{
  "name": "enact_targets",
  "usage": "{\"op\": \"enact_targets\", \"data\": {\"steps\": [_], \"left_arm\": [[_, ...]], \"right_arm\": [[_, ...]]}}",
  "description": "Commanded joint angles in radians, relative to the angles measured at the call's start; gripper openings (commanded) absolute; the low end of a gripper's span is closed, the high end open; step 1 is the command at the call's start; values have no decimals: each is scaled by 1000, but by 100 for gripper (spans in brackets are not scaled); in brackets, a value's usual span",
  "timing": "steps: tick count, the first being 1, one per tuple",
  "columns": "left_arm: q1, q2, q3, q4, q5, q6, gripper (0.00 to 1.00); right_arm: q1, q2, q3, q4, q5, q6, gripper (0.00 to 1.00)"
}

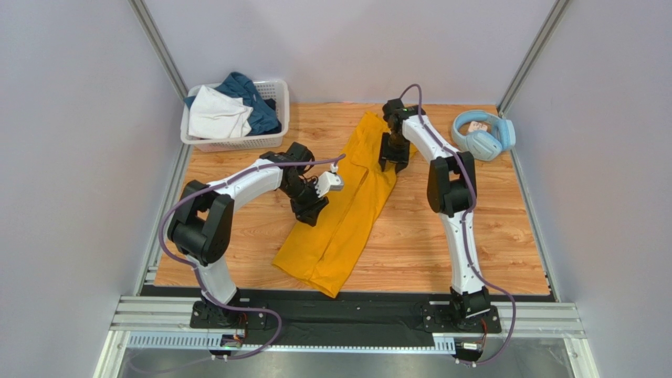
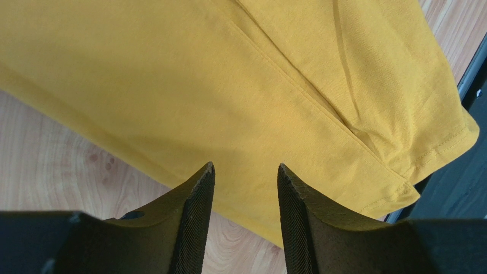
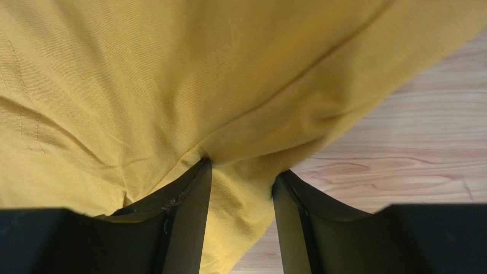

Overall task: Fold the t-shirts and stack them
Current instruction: Fold the tshirt

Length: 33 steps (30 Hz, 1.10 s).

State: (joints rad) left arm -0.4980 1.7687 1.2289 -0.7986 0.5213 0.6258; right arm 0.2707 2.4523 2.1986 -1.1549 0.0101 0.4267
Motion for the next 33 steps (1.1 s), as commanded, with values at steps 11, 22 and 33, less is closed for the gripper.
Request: {"op": "enact_targets", "data": {"steps": [11,22,33], "left_arm": [[-50,38,52,-53,42,55,51],[-63,150,136,-90,69,51,49],[131,-301,129,-165,189,-40,99]], "right_arm": [[-175,287,354,-57,50,-25,49],[-183,147,343,60,-207,-55,57],[91,-571,-480,107,71,50,100]]}}
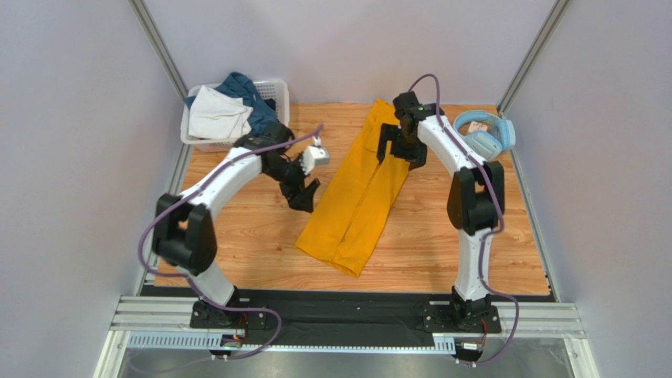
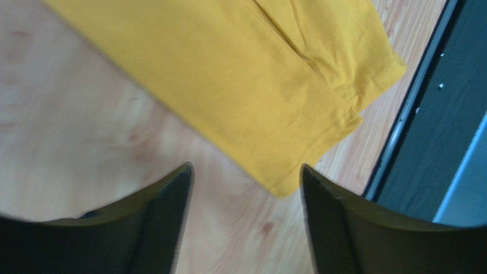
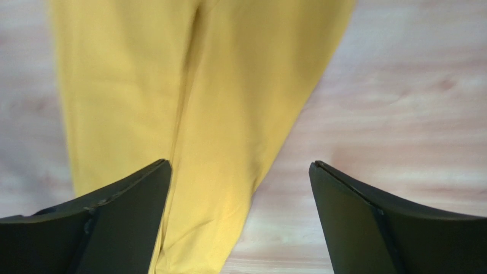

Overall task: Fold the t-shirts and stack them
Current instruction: Fold the tshirt

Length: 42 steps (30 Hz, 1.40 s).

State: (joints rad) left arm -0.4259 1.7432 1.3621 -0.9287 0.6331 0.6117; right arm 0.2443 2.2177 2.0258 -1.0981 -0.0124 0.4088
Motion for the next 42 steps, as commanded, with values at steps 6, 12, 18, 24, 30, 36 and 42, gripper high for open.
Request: {"op": "enact_targets", "data": {"steps": [6,12,18,24,30,36,42], "left_arm": [[84,-580,-276,123,-196,-162,100],[139,-577,-274,41,-29,-125,59],[138,-472,-296,17,59,-99,20],[116,-433,-392,44,39,-72,43],[27,-413,-494,122,-64,-62,56],[-11,-334,-492,154,-61,-79,52],[-83,-326,-559,212,-147,-29,50]], "right_arm": [[312,-801,-884,220,-46,304,100],[674,-931,-1158,368,11,502,100],[838,-617,-836,158,186,417,100],[868,-544,-836,163,190,455,100],[866,-607,-981,283,147,510,99],[869,-592,-987,365,112,470,93],[937,-550,-920,327,205,343,89]]}}
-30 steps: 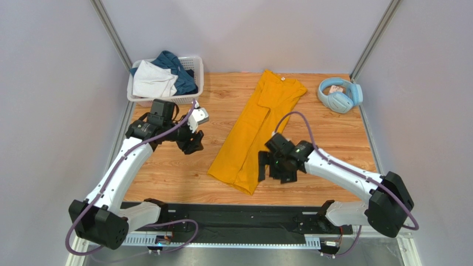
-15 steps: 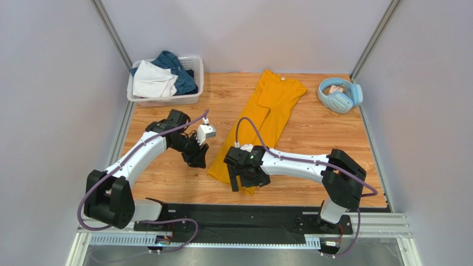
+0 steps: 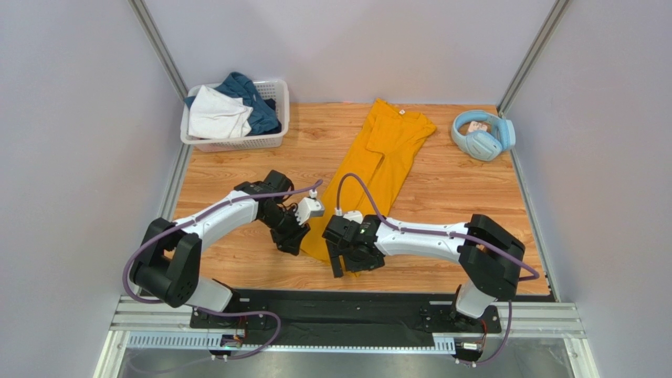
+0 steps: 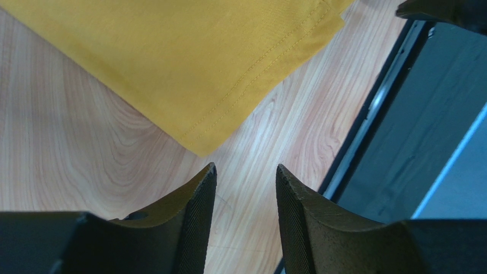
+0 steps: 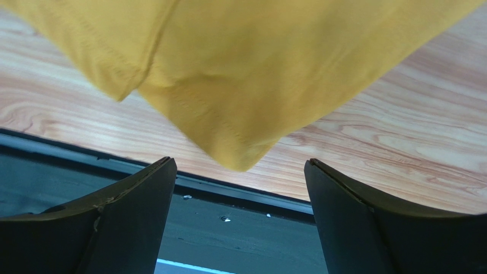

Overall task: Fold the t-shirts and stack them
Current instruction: Fold the tshirt

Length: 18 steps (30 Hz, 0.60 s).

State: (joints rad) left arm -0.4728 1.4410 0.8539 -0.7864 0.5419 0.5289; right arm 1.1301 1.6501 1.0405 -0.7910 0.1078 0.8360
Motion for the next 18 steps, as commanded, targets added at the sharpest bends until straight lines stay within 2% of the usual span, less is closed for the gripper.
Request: {"op": "enact_targets", "data": {"steps": [1,5,6,11,14,15,16,18], "left_arm": [[-38,-45,-70,91,-74,86,52],[-38,-138,-136,180,-178,178,55],[-38,-168,-162,228,-183,190,55],[-38,-387,-252,367,-136,256,57],[-29,-436,-260,404,-222,189,57],[56,-442,-245,386,-205,150,57],[116,-448,-225,368,-115,126,57],[242,-459,-170,311,-38,89,56]], "right_arm": [[66,23,85,3,116,-100,88],[199,69,159,-144,341,-176,88],[221,82,173,-168,437,-184,89],[267,111,185,-186,550,-204,96],[304,102,156,-116,610,-258,98],[307,112,171,-106,619,-299,98],[309,131,193,-99,618,-317,98],[312,198,261,-102,622,-377,98]]}}
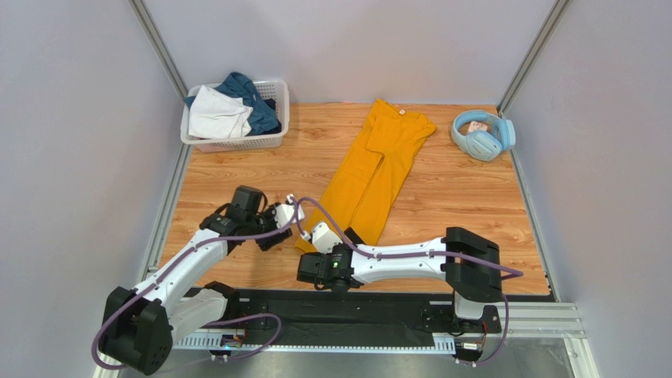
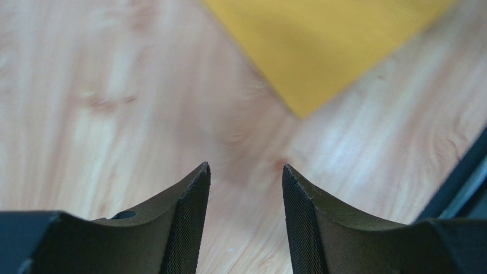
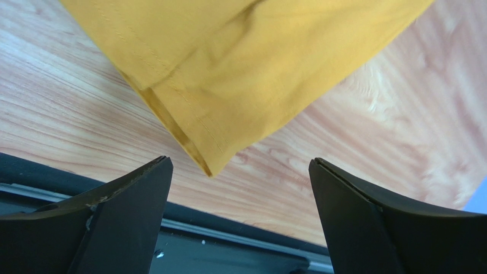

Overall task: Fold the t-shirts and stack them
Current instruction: Fold the tshirt

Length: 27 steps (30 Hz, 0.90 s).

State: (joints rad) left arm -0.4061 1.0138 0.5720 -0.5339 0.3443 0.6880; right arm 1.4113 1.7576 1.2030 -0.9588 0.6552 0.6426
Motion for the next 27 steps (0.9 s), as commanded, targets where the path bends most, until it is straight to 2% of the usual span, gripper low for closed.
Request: {"op": "enact_targets", "data": {"steps": [1,3,4,8,11,19,27], "left_arm": [[267,-32,133,33,204,-74,56],[350,-26,179,-12,248,-108,56],[463,-17,192,-24,334,-122,56],[663,90,294,-93,492,-183,56],[731,181,351,-150,551,-196,54],[768,220,359,-147,570,-211,54],[780,220,377,-150,578,-217,55]], "right_arm": [[34,114,122,69,75,-204,98],[41,176,180,86,63,-247,98],[44,192,194,106,61,-286,98],[46,273,259,132,66,-353,98],[48,315,288,144,69,-391,98],[-3,401,284,183,86,-414,96],[-52,440,175,250,40,-399,95]]}}
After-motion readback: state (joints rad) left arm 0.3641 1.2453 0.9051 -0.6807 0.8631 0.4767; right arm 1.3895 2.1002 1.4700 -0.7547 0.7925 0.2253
